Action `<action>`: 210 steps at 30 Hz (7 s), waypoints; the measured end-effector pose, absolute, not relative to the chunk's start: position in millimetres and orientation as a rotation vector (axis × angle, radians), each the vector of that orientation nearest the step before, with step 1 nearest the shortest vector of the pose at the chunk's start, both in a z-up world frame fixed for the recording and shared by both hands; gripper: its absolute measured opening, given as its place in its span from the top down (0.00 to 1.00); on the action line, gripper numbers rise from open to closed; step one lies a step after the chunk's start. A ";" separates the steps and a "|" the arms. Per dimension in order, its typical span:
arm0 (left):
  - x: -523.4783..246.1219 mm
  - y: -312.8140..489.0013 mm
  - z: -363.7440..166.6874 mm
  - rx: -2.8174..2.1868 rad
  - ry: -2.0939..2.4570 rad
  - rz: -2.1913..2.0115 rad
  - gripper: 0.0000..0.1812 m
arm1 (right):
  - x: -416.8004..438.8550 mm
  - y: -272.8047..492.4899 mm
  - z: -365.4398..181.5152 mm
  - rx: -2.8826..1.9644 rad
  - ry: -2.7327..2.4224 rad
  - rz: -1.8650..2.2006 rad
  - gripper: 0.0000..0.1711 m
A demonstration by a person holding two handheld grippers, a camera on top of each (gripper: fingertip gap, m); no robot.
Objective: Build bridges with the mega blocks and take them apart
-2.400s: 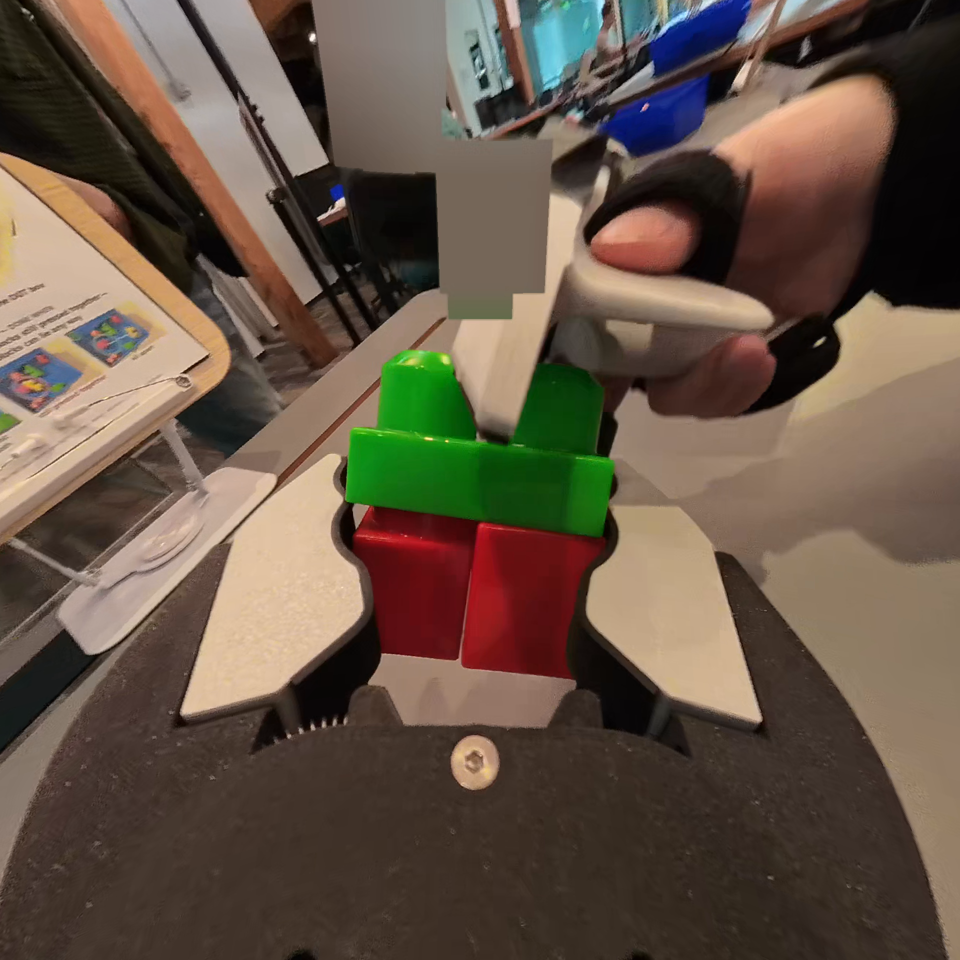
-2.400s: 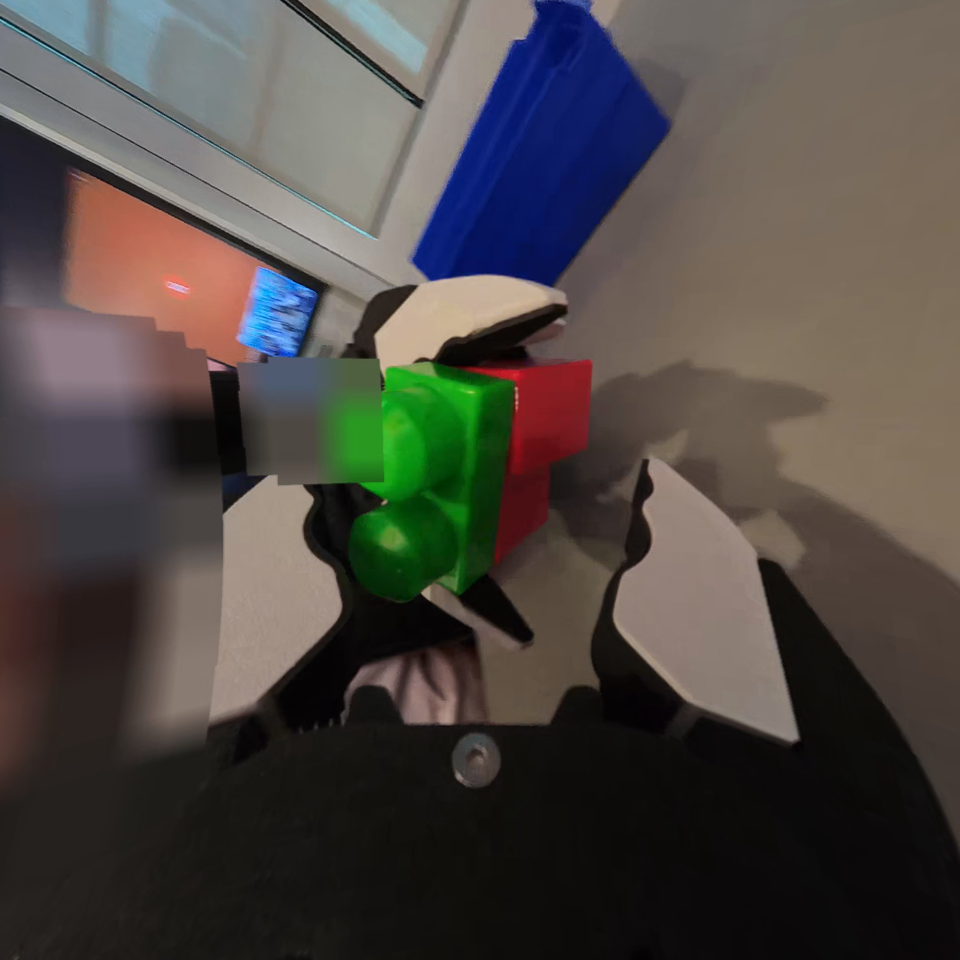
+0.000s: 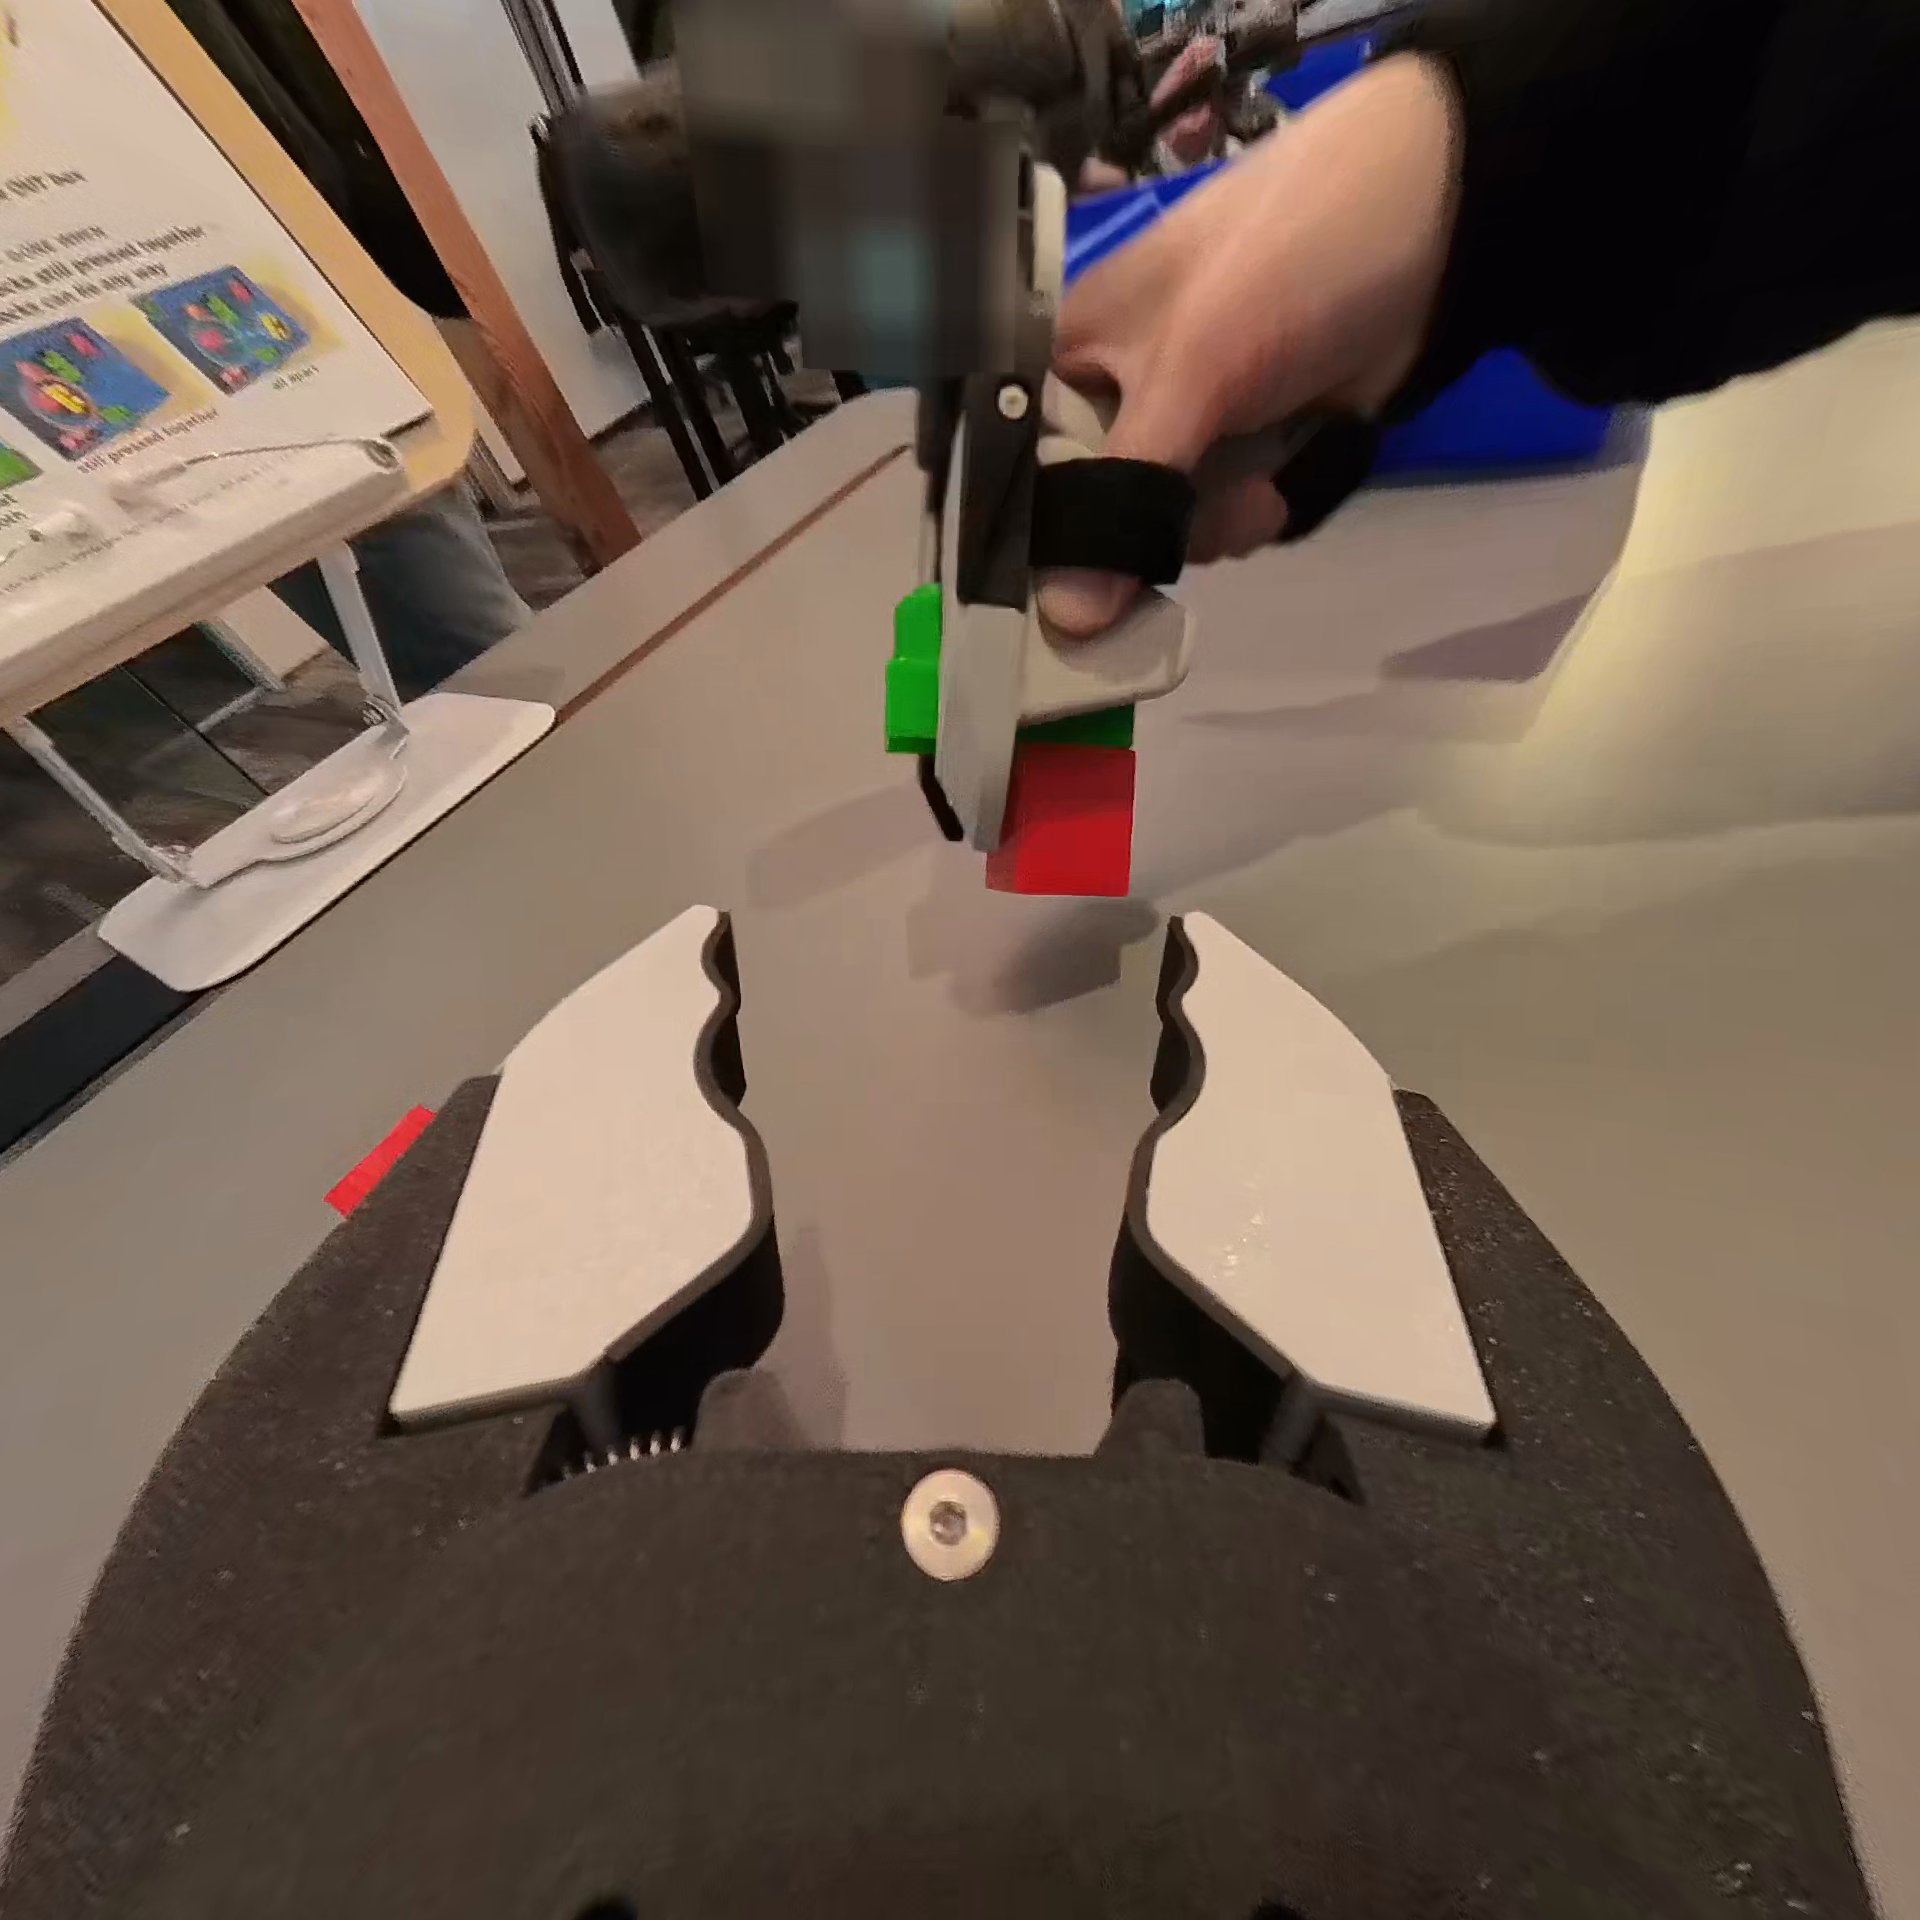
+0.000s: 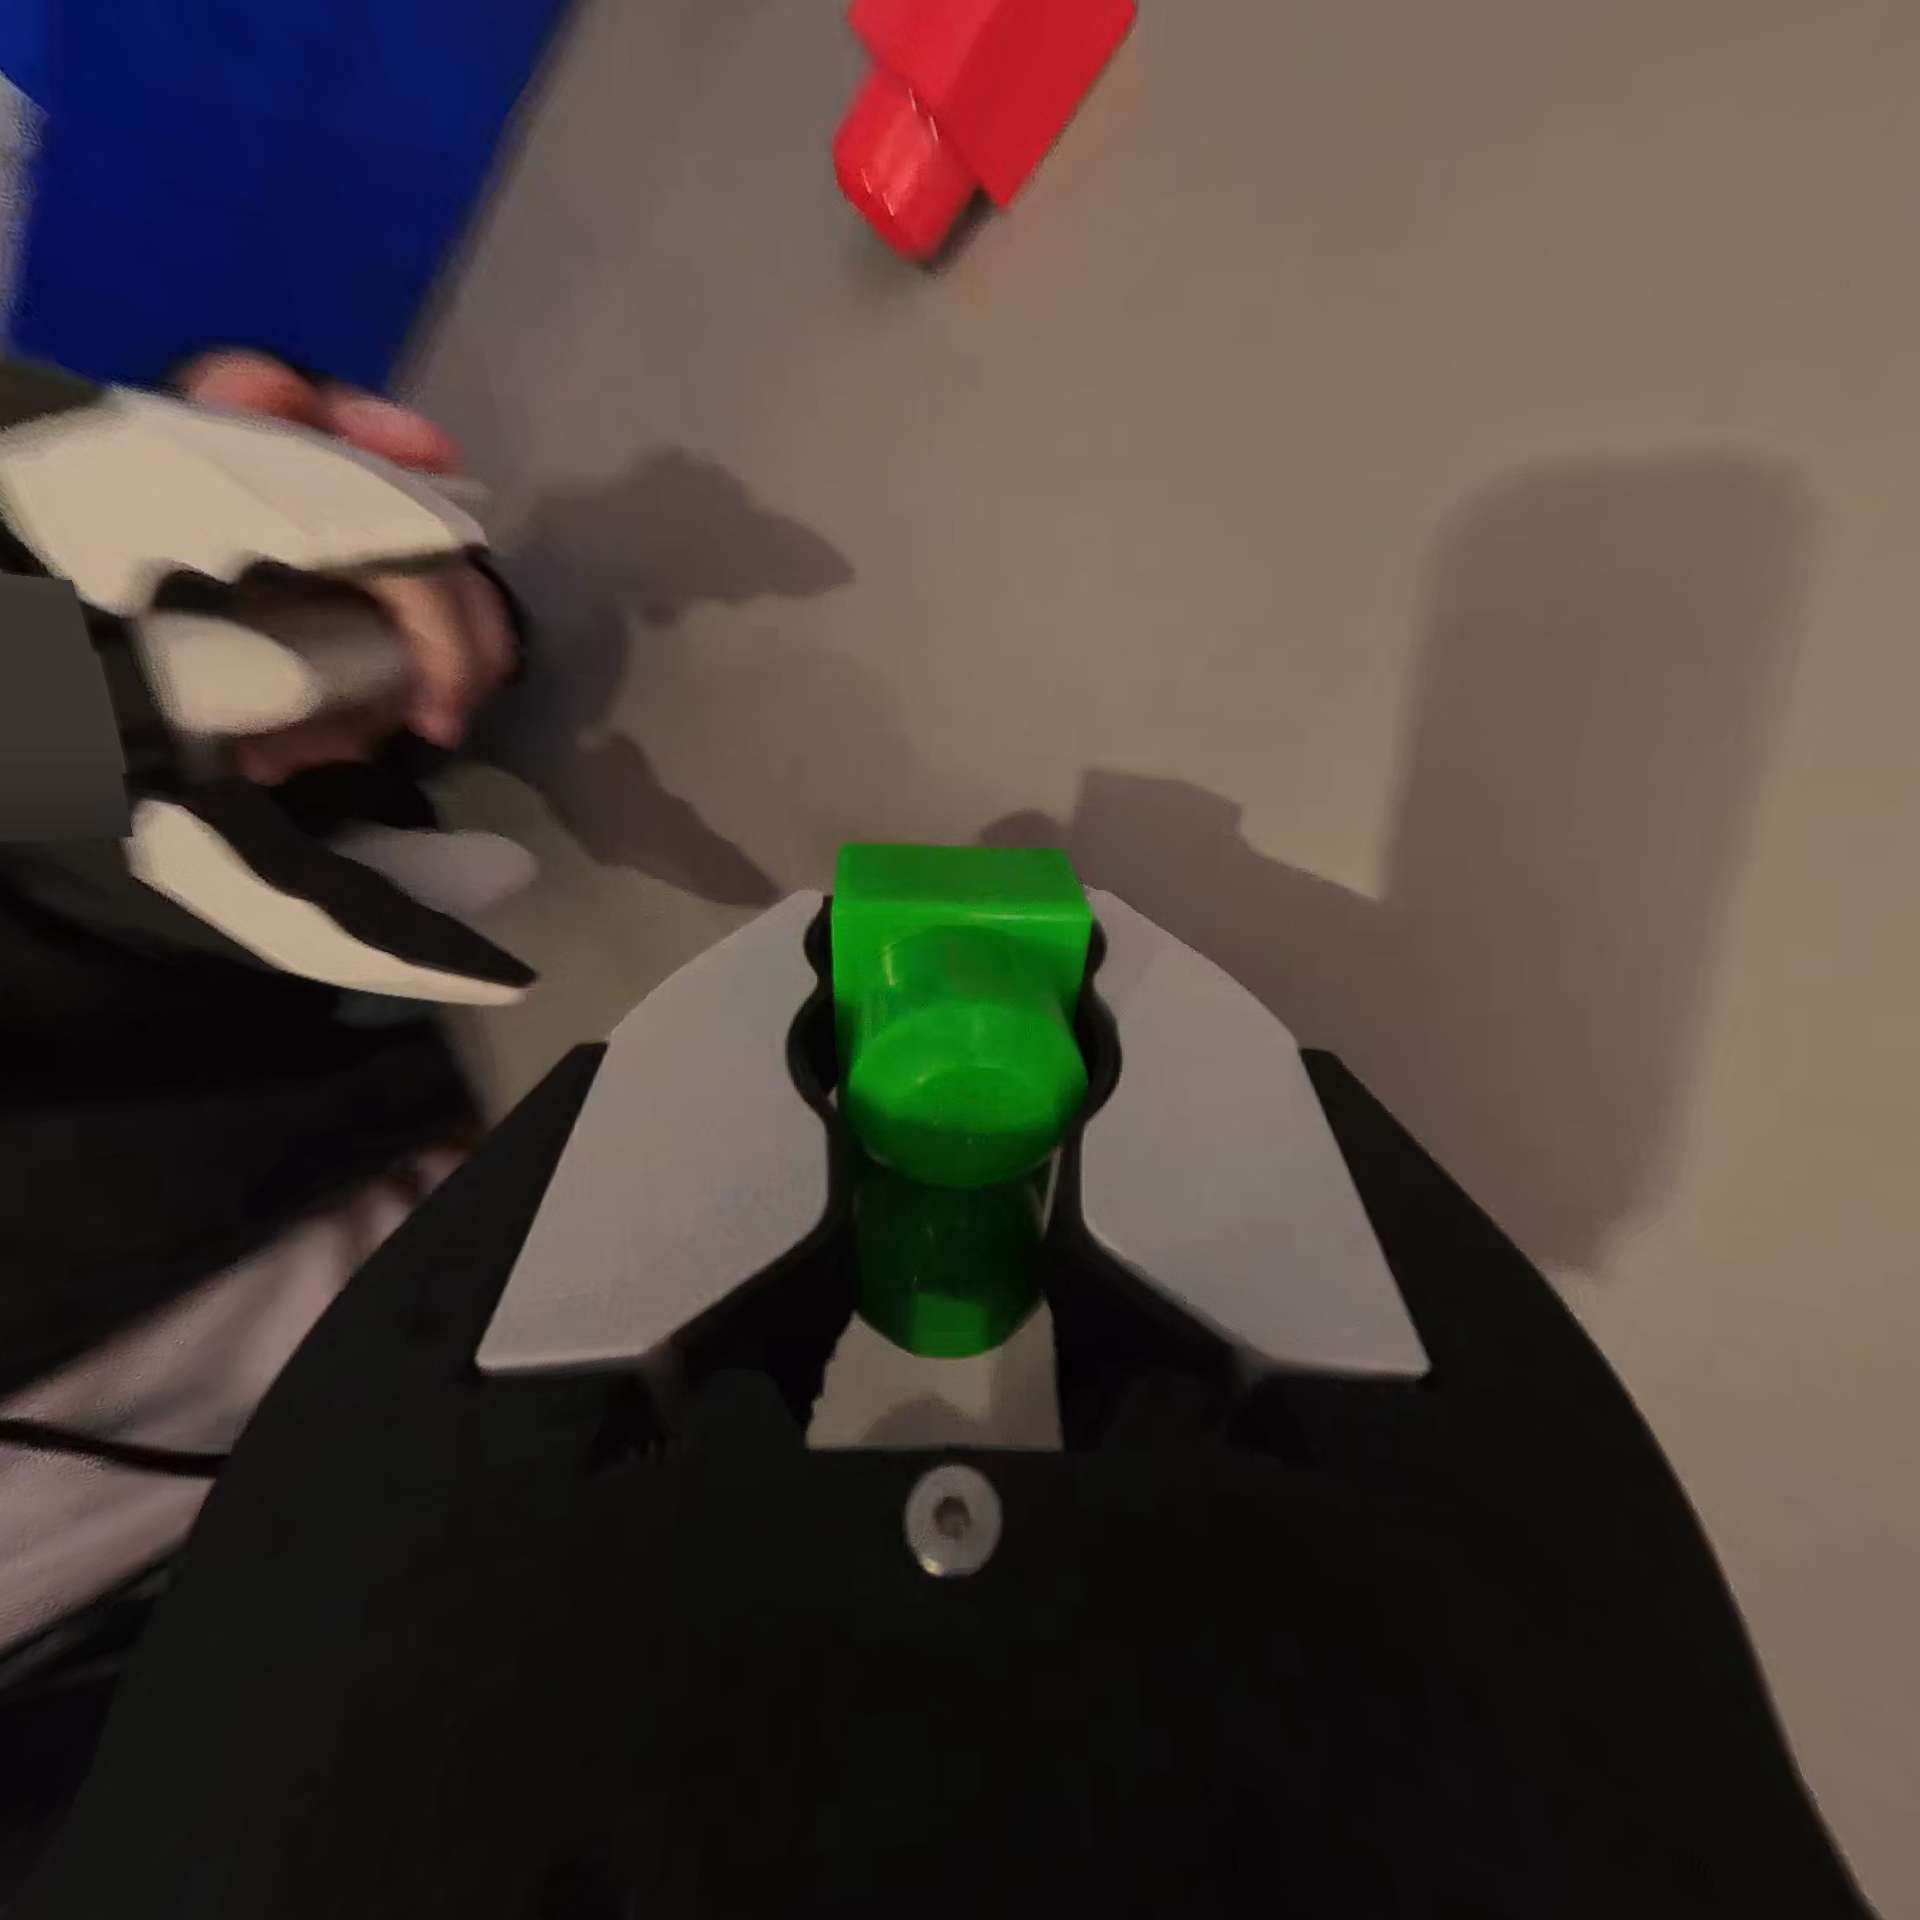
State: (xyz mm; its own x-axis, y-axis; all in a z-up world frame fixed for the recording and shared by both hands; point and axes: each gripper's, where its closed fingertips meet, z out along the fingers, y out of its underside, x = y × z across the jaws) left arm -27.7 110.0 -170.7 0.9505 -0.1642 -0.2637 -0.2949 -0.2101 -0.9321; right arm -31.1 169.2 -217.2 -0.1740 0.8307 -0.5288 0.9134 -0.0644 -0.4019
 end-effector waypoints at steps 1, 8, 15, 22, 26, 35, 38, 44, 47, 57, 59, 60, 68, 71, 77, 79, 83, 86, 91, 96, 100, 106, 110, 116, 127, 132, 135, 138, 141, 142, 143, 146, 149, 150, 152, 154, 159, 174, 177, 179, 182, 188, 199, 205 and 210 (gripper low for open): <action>-28.2 111.9 -176.4 -1.820 0.356 0.130 0.57 | -30.6 172.6 -224.1 1.930 2.212 -0.913 0.76; -29.3 114.8 -196.3 -1.908 0.399 0.146 0.58 | -26.4 171.2 -241.6 1.707 2.702 -0.311 0.76; -31.4 111.3 -191.2 -1.892 0.361 0.117 0.58 | -26.9 160.8 -248.5 1.623 2.760 -0.261 0.76; -31.1 109.3 -185.3 -1.872 0.340 0.094 0.56 | -27.2 158.8 -239.9 1.625 2.794 -0.380 0.71; -40.1 105.9 -182.7 -1.875 0.292 0.097 0.54 | -27.9 155.2 -233.1 1.647 2.781 -0.504 0.67; -130.7 85.8 -175.1 -1.930 -0.248 0.327 0.57 | -18.3 149.0 -159.7 1.700 2.784 -1.161 0.61; -159.7 93.8 -188.6 -2.075 -0.382 0.337 0.57 | -8.6 155.8 -133.8 1.726 2.708 -1.390 0.62; -183.0 117.6 -221.4 -2.130 -0.589 0.468 0.55 | 7.4 180.5 -121.8 1.753 2.638 -1.613 0.64; -186.7 124.8 -242.9 -2.230 -0.607 0.527 0.55 | 15.7 190.4 -125.2 1.748 2.609 -1.651 0.65; -187.0 124.4 -242.7 -2.324 -0.463 0.488 0.79 | 26.4 202.2 -135.8 1.661 2.597 -1.682 0.66; -173.0 114.2 -229.7 -2.355 -0.387 0.412 0.79 | 23.7 197.2 -129.9 1.560 2.648 -1.727 0.67; -159.9 109.7 -220.3 -2.369 -0.356 0.324 0.80 | 21.3 193.0 -125.2 1.482 2.705 -1.748 0.67; -75.0 84.5 -128.7 -2.454 -0.161 -0.238 0.79 | -12.7 127.2 -86.8 0.677 3.317 -1.693 0.72; -59.1 85.8 -108.6 -2.468 -0.119 -0.258 0.79 | -24.5 108.4 -82.9 0.505 3.545 -1.593 0.70; -32.8 92.9 -88.0 -2.423 -0.103 -0.402 0.79 | -31.3 91.1 -77.8 0.308 3.838 -1.412 0.74; -24.4 95.0 -82.4 -2.396 -0.087 -0.453 0.79 | -32.4 88.7 -79.2 0.270 3.893 -1.339 0.75; -17.0 96.8 -70.1 -2.289 -0.047 -0.509 0.74 | -31.3 89.4 -74.0 0.280 3.961 -1.311 0.80; -7.5 95.9 -48.9 -2.089 0.055 -0.531 0.57 | -27.7 91.4 -67.7 0.390 3.887 -1.454 0.80; -14.0 86.9 -37.5 -1.798 0.252 -0.103 0.53 | -15.8 93.5 -51.0 0.787 3.162 -2.099 0.80; 6.9 94.3 -30.4 -1.600 0.293 -0.023 0.61 | 4.9 82.3 -8.3 0.760 2.201 -2.554 0.80; 25.5 95.0 -17.6 -1.517 0.309 -0.194 0.67 | 12.1 74.0 -10.1 0.698 2.179 -2.533 0.80; 26.0 94.7 -20.2 -1.530 0.310 -0.254 0.75 | 18.1 71.7 -10.8 0.654 2.168 -2.534 0.80; 24.1 93.4 -23.4 -1.544 0.299 -0.263 0.76 | 15.9 71.7 -12.6 0.659 2.148 -2.558 0.80; 8.3 86.8 -32.5 -1.560 0.241 -0.209 0.77 | 6.5 96.6 -13.4 0.840 2.202 -2.605 0.77; -26.8 76.3 -109.4 -1.765 0.100 -0.085 0.77 | 15.8 167.6 -185.0 1.728 2.790 -1.649 0.63; -18.2 81.1 -117.4 -1.779 0.114 -0.137 0.78 | 5.7 162.7 -212.0 1.723 2.857 -1.466 0.67; -14.3 81.0 -121.8 -1.791 0.129 -0.146 0.78 | 1.7 165.6 -219.0 1.682 2.932 -1.392 0.69; -11.9 80.3 -119.8 -1.761 0.123 -0.176 0.78 | -0.4 164.8 -219.6 1.675 2.893 -1.395 0.69; -14.9 80.4 -120.3 -1.750 0.103 -0.187 0.78 | -1.2 170.8 -222.0 1.699 2.890 -1.331 0.74; -15.7 80.3 -120.9 -1.750 0.099 -0.189 0.78 | -0.9 173.0 -223.3 1.704 2.896 -1.305 0.73; -16.0 80.0 -121.0 -1.748 0.097 -0.193 0.78 | -0.3 173.0 -223.8 1.696 2.891 -1.300 0.74; -16.5 79.8 -120.6 -1.741 0.092 -0.205 0.78 | 1.4 172.6 -228.1 1.679 2.875 -1.258 0.75; -17.2 80.5 -118.7 -1.731 0.085 -0.217 0.78 | 0.9 171.6 -230.0 1.650 2.909 -1.230 0.79; -17.4 80.6 -118.3 -1.730 0.085 -0.215 0.78 | 0.9 171.4 -230.0 1.644 2.916 -1.226 0.79; -17.0 80.5 -117.8 -1.729 0.089 -0.213 0.78 | 1.1 171.9 -230.2 1.639 2.936 -1.207 0.79; -17.1 80.2 -117.4 -1.727 0.089 -0.212 0.78 | 1.8 172.0 -230.2 1.633 2.951 -1.196 0.79; -16.6 80.3 -118.5 -1.728 0.083 -0.225 0.78 | 3.8 169.8 -230.5 1.605 2.914 -1.232 0.79; -15.4 80.0 -143.9 -1.778 0.058 -0.260 0.79 | 2.1 161.9 -215.8 1.613 2.804 -1.475 0.79; -9.0 81.5 -147.1 -1.772 0.060 -0.340 0.79 | 7.6 160.6 -192.8 1.569 2.674 -1.650 0.79; -0.7 83.6 -144.8 -1.755 0.068 -0.423 0.79 | 18.0 150.9 -160.8 1.393 2.567 -1.833 0.79; 15.0 87.4 -135.1 -1.719 0.107 -0.538 0.79 | 34.4 140.7 -107.8 1.129 2.491 -2.005 0.79; 36.3 98.0 -122.7 -1.700 0.180 -0.590 0.79 | 44.9 128.3 -83.5 0.973 2.474 -1.924 0.79; 44.7 100.5 -116.4 -1.712 0.213 -0.614 0.79 | 50.9 112.3 -102.9 0.950 2.543 -1.671 0.79; 45.2 99.1 -105.6 -1.668 0.189 -0.670 0.79 | 46.7 105.5 -89.4 0.976 2.426 -1.779 0.78; 46.5 100.7 -105.8 -1.691 0.195 -0.650 0.80 | 42.5 103.5 -80.5 1.033 2.337 -1.856 0.75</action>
State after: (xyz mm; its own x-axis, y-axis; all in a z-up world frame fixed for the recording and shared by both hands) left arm 46.5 100.7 -105.8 0.8267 -0.4699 0.3096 0.2215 -0.2340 -0.9467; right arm 42.5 103.5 -80.5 -0.7860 0.4939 -0.3718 0.4741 0.0955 -0.8753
